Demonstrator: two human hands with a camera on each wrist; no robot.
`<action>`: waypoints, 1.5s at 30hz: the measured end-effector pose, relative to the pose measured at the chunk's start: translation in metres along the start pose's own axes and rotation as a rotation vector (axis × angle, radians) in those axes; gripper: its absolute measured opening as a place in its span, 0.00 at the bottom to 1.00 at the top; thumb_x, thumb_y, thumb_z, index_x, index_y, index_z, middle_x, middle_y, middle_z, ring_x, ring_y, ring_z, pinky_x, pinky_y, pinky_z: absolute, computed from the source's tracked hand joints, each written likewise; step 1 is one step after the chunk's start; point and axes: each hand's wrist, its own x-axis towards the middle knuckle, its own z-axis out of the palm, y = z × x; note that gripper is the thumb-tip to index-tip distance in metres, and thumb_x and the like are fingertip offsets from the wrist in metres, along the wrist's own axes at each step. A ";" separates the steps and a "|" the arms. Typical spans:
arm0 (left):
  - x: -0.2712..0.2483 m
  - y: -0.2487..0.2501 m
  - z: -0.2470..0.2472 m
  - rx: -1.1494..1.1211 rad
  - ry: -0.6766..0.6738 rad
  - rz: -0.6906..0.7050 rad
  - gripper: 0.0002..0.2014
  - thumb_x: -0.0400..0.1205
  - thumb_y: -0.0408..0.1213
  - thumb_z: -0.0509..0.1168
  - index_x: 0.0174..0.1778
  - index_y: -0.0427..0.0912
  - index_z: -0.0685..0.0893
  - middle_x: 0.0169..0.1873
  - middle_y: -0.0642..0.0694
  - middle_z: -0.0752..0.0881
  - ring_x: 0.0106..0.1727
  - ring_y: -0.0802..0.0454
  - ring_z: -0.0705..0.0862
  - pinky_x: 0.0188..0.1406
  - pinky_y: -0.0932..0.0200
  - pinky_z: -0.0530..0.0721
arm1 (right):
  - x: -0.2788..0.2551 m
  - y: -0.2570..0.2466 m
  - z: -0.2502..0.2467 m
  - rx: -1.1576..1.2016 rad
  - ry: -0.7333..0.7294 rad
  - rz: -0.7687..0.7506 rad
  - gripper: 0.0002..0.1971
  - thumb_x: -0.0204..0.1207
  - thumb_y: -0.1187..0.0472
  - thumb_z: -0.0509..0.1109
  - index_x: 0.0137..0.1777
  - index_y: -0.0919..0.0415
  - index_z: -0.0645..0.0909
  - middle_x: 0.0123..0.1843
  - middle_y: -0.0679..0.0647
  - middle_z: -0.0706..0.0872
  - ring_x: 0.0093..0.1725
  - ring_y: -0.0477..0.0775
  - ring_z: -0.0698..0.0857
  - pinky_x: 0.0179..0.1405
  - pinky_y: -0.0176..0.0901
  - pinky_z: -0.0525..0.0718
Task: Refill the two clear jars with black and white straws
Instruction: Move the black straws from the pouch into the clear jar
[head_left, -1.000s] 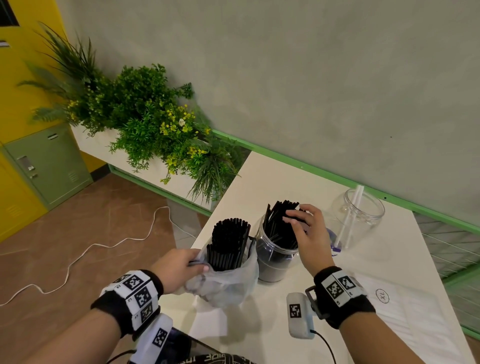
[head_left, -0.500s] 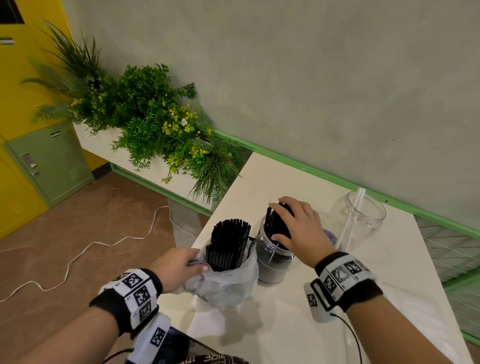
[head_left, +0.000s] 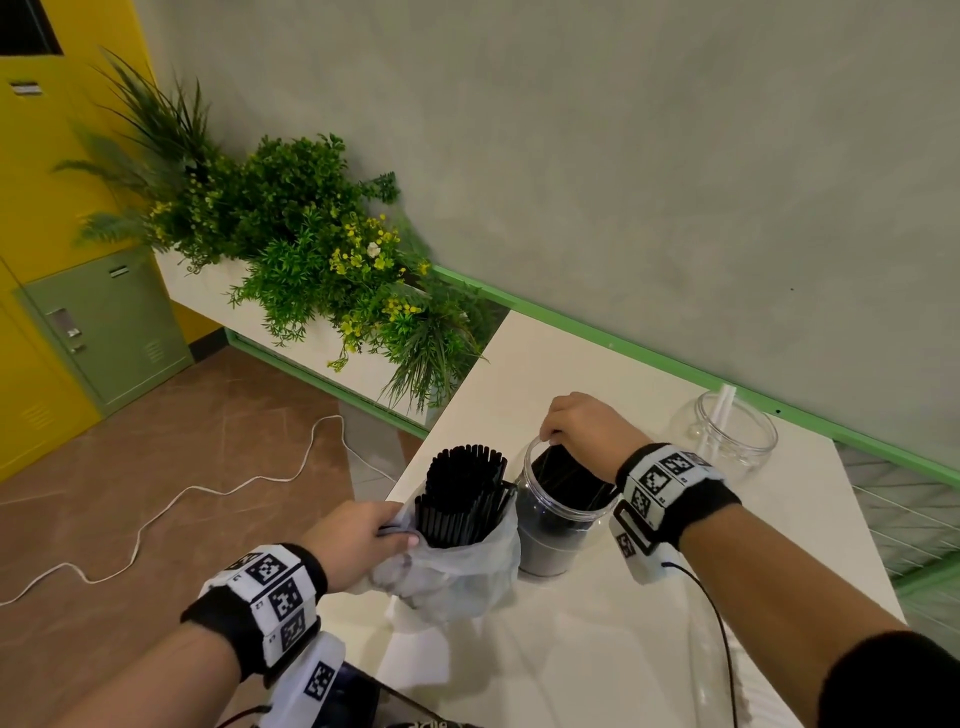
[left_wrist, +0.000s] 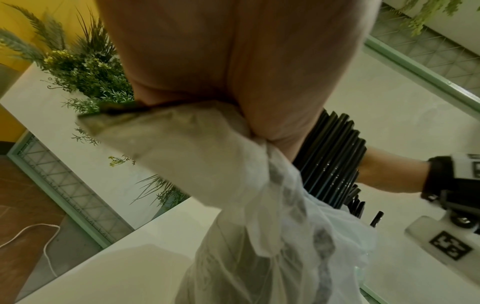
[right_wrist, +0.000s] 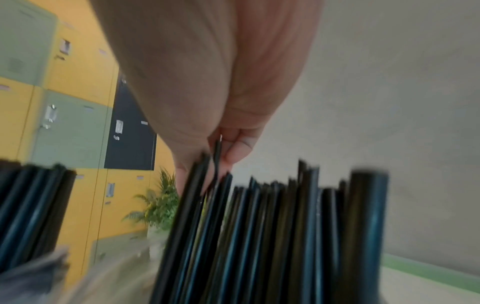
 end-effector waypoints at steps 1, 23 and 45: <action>0.000 0.000 0.000 0.004 0.000 0.000 0.15 0.80 0.49 0.65 0.34 0.43 0.74 0.30 0.47 0.80 0.34 0.53 0.78 0.36 0.58 0.73 | -0.004 0.001 -0.005 0.032 0.032 -0.007 0.10 0.79 0.69 0.64 0.52 0.63 0.88 0.54 0.59 0.86 0.56 0.61 0.80 0.55 0.48 0.76; 0.006 -0.001 -0.001 -0.042 0.001 -0.023 0.15 0.81 0.46 0.66 0.32 0.44 0.76 0.28 0.50 0.78 0.31 0.57 0.77 0.31 0.66 0.69 | -0.088 -0.018 0.042 0.230 0.220 0.036 0.14 0.76 0.63 0.74 0.62 0.55 0.85 0.55 0.50 0.81 0.48 0.47 0.81 0.50 0.38 0.79; 0.005 -0.005 0.000 -0.066 -0.034 -0.002 0.22 0.72 0.59 0.60 0.41 0.42 0.81 0.36 0.45 0.86 0.41 0.50 0.84 0.45 0.49 0.80 | -0.015 -0.001 0.006 0.284 0.264 0.170 0.23 0.77 0.69 0.71 0.71 0.58 0.74 0.61 0.55 0.80 0.57 0.51 0.76 0.63 0.42 0.73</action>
